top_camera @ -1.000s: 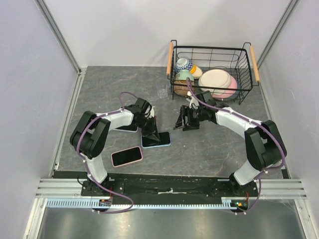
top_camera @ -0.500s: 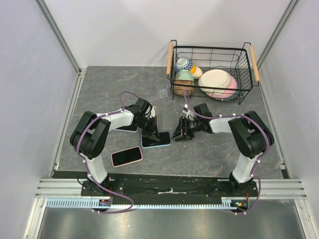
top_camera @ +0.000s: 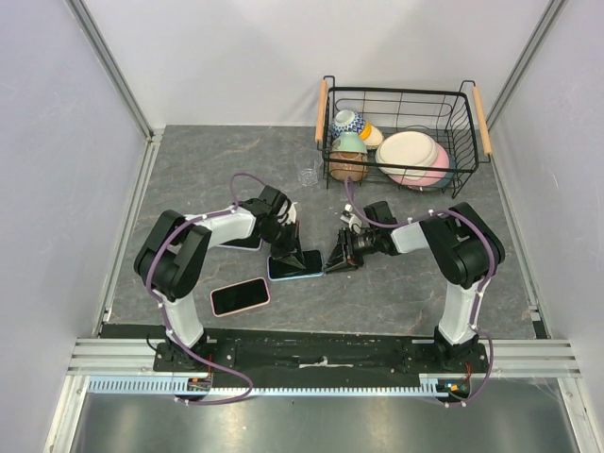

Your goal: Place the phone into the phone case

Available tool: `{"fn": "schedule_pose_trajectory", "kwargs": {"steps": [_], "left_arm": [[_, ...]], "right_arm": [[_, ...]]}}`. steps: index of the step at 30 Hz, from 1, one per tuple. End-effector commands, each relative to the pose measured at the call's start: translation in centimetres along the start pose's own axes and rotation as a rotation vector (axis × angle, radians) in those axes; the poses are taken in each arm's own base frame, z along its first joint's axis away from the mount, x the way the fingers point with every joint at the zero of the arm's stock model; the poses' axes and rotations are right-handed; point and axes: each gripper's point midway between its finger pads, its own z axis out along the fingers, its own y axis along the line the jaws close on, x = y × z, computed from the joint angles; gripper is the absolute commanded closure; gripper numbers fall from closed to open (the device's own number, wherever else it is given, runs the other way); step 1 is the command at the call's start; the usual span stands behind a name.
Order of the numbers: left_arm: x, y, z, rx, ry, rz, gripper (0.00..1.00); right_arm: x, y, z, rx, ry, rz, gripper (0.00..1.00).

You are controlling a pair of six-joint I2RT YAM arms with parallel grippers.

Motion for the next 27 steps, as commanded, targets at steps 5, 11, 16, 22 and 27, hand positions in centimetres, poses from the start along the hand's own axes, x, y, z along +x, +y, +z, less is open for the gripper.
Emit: {"fn": "schedule_pose_trajectory", "kwargs": {"steps": [5,11,16,22,27], "left_arm": [[0.8,2.8,2.0,-0.118,0.038,0.047,0.98],[1.0,2.6,2.4,-0.128,0.048,0.055,0.98],[0.8,2.5,2.5,-0.154,0.048,0.064,0.98],[0.7,2.9,2.6,-0.206,0.042,0.072,0.98],[0.6,1.9,3.0,-0.153,0.041,0.056,0.98]], "right_arm": [[0.6,-4.5,0.9,0.21,0.011,-0.037,0.71],[0.6,-5.9,0.8,0.333,0.024,-0.04,0.76],[0.0,-6.7,0.8,0.44,0.015,-0.053,0.77],[0.0,-7.6,0.6,0.578,0.032,-0.091,0.78],[-0.2,-9.2,-0.4,0.748,0.023,-0.15,0.78]]}}
